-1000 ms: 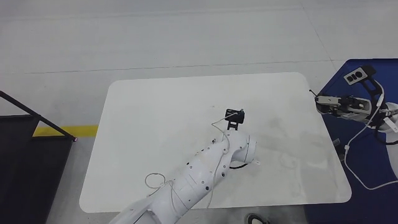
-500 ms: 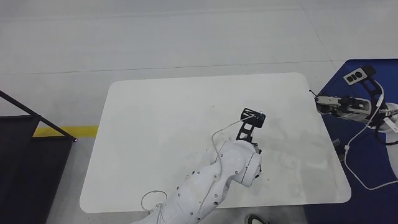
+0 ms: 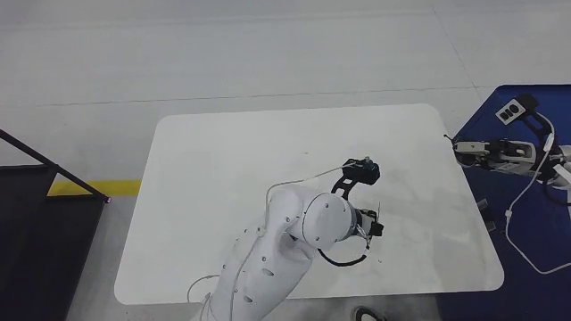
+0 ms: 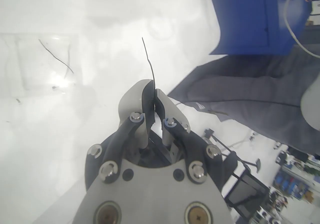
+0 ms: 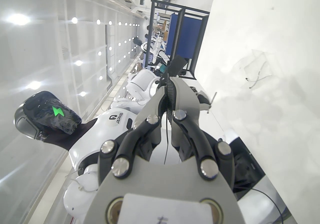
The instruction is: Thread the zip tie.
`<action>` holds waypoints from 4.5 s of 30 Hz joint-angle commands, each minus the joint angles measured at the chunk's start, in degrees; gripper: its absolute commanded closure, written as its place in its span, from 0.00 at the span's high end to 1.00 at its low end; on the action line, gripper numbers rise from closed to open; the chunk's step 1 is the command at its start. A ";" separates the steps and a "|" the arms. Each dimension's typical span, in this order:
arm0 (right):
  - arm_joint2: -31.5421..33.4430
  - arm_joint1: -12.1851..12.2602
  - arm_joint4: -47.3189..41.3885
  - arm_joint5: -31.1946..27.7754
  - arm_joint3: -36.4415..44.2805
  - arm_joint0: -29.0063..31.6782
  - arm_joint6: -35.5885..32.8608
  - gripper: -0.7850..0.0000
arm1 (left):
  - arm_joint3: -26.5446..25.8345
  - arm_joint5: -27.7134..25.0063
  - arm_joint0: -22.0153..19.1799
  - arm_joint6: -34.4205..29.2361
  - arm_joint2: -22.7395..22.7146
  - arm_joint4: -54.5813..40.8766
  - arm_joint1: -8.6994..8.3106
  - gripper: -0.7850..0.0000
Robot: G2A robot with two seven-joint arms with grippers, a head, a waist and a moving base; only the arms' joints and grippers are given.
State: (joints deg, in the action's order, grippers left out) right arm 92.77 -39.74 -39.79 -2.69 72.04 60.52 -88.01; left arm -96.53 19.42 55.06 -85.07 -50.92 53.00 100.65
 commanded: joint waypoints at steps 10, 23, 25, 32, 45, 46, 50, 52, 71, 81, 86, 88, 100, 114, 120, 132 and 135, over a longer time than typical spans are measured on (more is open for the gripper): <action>-0.46 1.05 -0.11 0.64 0.29 -0.22 0.01 0.00 | 1.31 0.88 -0.66 1.09 -2.95 -9.64 0.20 0.00; -2.22 1.59 3.69 0.68 4.47 2.12 0.01 0.00 | -1.04 -0.39 0.43 3.06 -4.30 -12.90 -0.09 0.00; -3.30 2.40 4.54 0.84 6.85 3.64 0.01 0.00 | -2.76 0.53 -0.35 3.22 -4.73 -10.50 -0.44 0.00; -5.85 5.70 1.82 3.81 10.00 5.72 0.01 0.00 | -2.03 0.57 -3.59 0.77 -5.54 -19.08 -0.57 0.00; -5.85 5.70 1.82 3.81 10.00 5.72 0.01 0.00 | -1.45 0.40 -3.74 0.60 -5.51 -20.25 -0.54 0.00; -5.85 5.70 1.82 3.81 10.00 5.72 0.01 0.00 | -1.45 0.40 -3.74 0.60 -5.51 -20.25 -0.54 0.00; -5.85 5.70 1.82 3.81 10.00 5.72 0.01 0.00 | -1.45 0.40 -3.74 0.60 -5.51 -20.25 -0.54 0.00; -5.85 5.70 1.82 3.81 10.00 5.72 0.01 0.00 | -1.45 0.40 -3.74 0.60 -5.51 -20.25 -0.54 0.00; -5.88 5.67 1.75 3.87 9.98 5.82 0.32 0.00 | -1.45 0.40 -3.74 0.60 -5.51 -20.25 -0.54 0.00; -7.12 9.72 5.00 3.84 16.03 7.38 0.01 0.00 | 4.55 -1.54 -7.95 -1.35 -8.32 -36.44 -2.11 0.00; -9.13 14.42 1.43 1.58 17.15 7.99 0.01 0.00 | 12.29 -2.83 -16.27 -2.66 -4.30 -49.25 -3.90 0.00; -10.42 16.47 -0.79 0.02 17.40 8.31 0.01 0.00 | 15.97 -3.11 -20.13 -2.93 -1.02 -51.97 -4.90 0.00; -11.95 19.00 -5.58 -2.19 18.21 8.26 0.01 0.00 | 18.83 -3.12 -24.37 -2.93 2.44 -59.49 -6.29 0.00; -11.88 23.19 -5.87 -11.52 26.36 14.43 0.01 0.00 | 25.55 -3.13 -31.24 -2.93 11.11 -77.78 -9.85 0.00; -12.38 27.61 -10.76 -13.33 26.50 16.64 0.01 0.00 | 26.55 -3.13 -37.86 -2.93 22.01 -81.48 -13.06 0.00; -11.73 29.39 -10.82 -13.59 25.06 16.40 0.01 0.00 | 27.47 -3.12 -42.05 -2.91 26.10 -86.39 -14.89 0.00; -11.73 29.39 -10.82 -13.59 25.06 16.40 0.01 0.00 | 25.86 -2.95 -40.44 -1.31 26.58 -85.92 -14.82 0.00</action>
State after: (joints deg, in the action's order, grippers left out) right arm 81.04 -10.35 -50.61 -16.28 97.11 76.93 -88.00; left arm -70.06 16.30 14.09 -86.60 -24.49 -32.89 85.79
